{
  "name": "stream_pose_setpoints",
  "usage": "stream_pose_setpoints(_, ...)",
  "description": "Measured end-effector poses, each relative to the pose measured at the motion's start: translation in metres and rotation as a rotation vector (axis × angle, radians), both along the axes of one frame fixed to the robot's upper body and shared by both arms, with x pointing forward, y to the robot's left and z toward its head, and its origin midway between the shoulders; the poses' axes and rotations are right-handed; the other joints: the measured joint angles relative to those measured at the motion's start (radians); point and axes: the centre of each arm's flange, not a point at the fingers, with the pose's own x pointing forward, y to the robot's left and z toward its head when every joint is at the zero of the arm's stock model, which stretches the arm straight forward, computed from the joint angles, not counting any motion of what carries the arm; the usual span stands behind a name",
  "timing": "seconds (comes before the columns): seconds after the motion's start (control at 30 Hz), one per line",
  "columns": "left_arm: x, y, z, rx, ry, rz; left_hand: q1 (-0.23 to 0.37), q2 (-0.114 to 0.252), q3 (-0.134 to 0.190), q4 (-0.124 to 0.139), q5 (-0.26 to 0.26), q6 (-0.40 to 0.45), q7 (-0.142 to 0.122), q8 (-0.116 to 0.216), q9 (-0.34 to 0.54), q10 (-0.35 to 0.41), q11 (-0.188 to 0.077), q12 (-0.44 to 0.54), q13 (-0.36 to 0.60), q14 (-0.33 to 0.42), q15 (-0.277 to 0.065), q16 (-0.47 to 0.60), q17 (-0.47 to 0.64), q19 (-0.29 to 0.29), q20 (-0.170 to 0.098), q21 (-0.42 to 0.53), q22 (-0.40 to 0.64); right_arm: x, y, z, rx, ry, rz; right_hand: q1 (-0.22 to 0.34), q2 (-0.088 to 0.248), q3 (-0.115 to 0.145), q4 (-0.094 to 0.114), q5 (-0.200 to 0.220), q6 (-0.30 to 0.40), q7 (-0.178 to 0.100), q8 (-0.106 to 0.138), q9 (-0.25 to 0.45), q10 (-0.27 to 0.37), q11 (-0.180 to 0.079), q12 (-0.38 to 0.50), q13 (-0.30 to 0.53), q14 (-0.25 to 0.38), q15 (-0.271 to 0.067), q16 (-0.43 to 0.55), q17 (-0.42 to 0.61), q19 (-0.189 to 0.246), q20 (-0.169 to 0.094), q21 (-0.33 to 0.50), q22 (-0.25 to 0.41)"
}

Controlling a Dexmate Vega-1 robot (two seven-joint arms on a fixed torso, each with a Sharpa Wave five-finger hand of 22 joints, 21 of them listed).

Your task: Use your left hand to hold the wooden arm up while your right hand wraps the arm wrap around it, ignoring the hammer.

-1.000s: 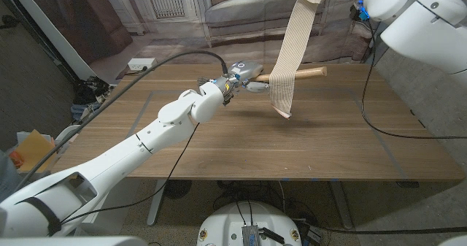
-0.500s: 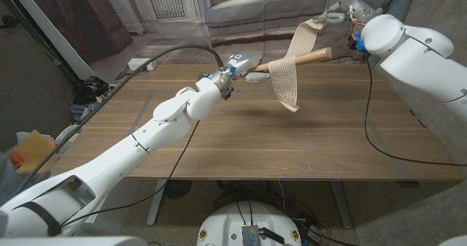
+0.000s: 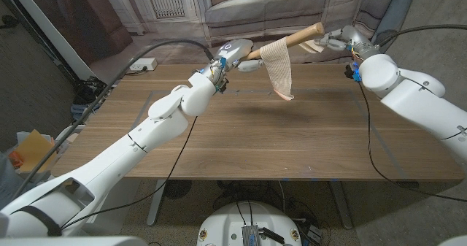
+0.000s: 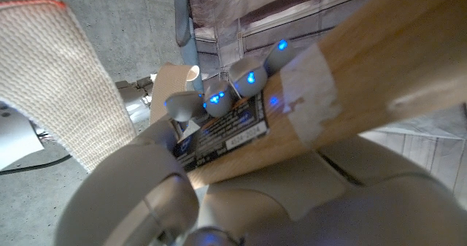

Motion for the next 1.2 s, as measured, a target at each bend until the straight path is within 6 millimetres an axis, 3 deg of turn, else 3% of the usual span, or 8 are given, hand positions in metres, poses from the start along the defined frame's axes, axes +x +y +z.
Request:
stream_pose_setpoints(0.2,0.0,0.0,0.003,-0.016,-0.009,0.008,0.0,0.0,0.0,0.0,0.0,0.0,0.0,0.0,-0.002,0.0,0.0,0.0,0.0,0.0,0.0,0.0,0.0,0.0,0.0,0.0,-0.003,-0.005,0.001,-0.006,0.01,-0.058,0.021,0.0,0.0,-0.003,-0.003,0.0,0.0,0.0,0.0,0.005,0.0,0.0,0.0,0.0,0.0,0.0,0.0,0.0,0.0,0.0,0.0,0.0)
stream_pose_setpoints(0.27,0.002,0.004,0.006,-0.031,-0.03,0.045,0.0,0.0,0.0,0.0,0.0,0.0,0.0,0.006,-0.001,0.0,0.0,0.0,-0.002,0.0,0.0,0.0,0.0,0.0,0.0,0.0,-0.001,-0.006,-0.003,-0.029,0.021,-0.044,0.021,0.0,0.0,-0.003,-0.003,0.0,0.0,0.0,0.0,0.005,0.0,0.0,0.0,0.0,0.0,0.0,0.0,0.0,0.0,0.0,0.0,0.0)
stream_pose_setpoints(0.43,0.004,0.001,0.006,-0.034,-0.047,0.061,0.002,0.001,0.0,0.0,0.0,0.0,0.0,0.008,0.003,0.0,-0.001,0.0,-0.006,0.0,0.0,0.0,0.0,0.0,0.0,0.0,0.0,-0.014,0.001,-0.02,0.012,-0.121,0.033,0.0,0.0,-0.003,-0.003,0.0,0.0,0.0,0.0,0.009,0.0,0.0,0.0,0.0,0.0,0.0,0.0,-0.002,0.0,0.0,0.0,0.0)
stream_pose_setpoints(0.47,0.004,0.002,0.008,-0.037,-0.075,0.094,0.002,0.002,0.0,0.0,0.0,0.0,0.0,0.008,0.003,0.002,-0.002,0.0,-0.007,0.0,0.0,0.0,0.0,0.0,0.0,0.0,0.0,-0.016,0.001,-0.044,0.029,-0.102,0.042,0.0,0.0,-0.003,-0.003,0.0,0.0,0.0,0.0,0.009,0.0,0.0,0.0,0.0,0.0,0.0,0.0,-0.003,0.0,0.0,0.0,0.0)
stream_pose_setpoints(0.63,0.006,-0.003,0.006,-0.032,-0.07,0.088,0.007,0.002,0.0,0.0,0.0,0.0,0.0,0.008,0.001,0.002,-0.002,0.0,-0.007,0.0,0.0,0.0,0.0,0.0,0.0,0.0,0.0,-0.024,0.005,-0.036,0.017,-0.171,0.059,0.0,0.0,-0.003,-0.003,0.0,-0.006,0.006,0.0,0.013,0.0,0.0,0.0,0.0,0.001,0.001,0.0,-0.003,0.0,0.0,0.0,0.0)
stream_pose_setpoints(0.67,0.006,0.001,0.009,-0.04,-0.114,0.138,0.008,0.003,0.0,0.0,0.0,0.0,0.0,0.008,0.002,0.002,-0.002,0.0,-0.009,0.0,0.0,0.0,0.0,0.0,0.0,0.0,0.0,-0.026,0.004,-0.061,0.042,-0.137,0.064,0.0,0.0,-0.003,-0.003,0.0,-0.006,0.006,0.0,0.014,0.0,0.0,0.0,0.0,0.004,0.004,0.001,-0.002,0.0,0.0,0.0,0.0)
stream_pose_setpoints(0.7,0.007,0.0,0.01,-0.044,-0.12,0.146,0.008,0.003,0.0,0.0,0.0,0.0,0.0,0.008,0.005,0.002,-0.002,0.0,-0.011,0.0,0.0,0.0,0.0,0.0,0.0,0.0,0.0,-0.028,0.005,-0.065,0.045,-0.144,0.069,0.0,0.0,-0.003,-0.003,0.0,-0.007,0.007,0.0,0.014,0.0,0.0,0.0,0.0,0.01,0.004,0.001,-0.001,0.0,0.0,0.0,0.0)
stream_pose_setpoints(1.2,0.01,-0.003,0.012,-0.08,-0.146,0.207,0.019,0.015,-0.002,-0.002,0.0,-0.007,0.007,0.026,0.026,0.002,-0.002,0.04,-0.008,0.0,0.0,0.002,0.0,0.0,0.0,0.0,0.006,-0.059,0.017,-0.097,0.037,-0.224,0.108,0.0,0.0,-0.003,-0.003,0.0,-0.006,0.02,0.0,0.023,0.011,0.0,0.0,0.005,0.013,0.001,0.001,-0.003,0.0,0.0,0.0,0.0)
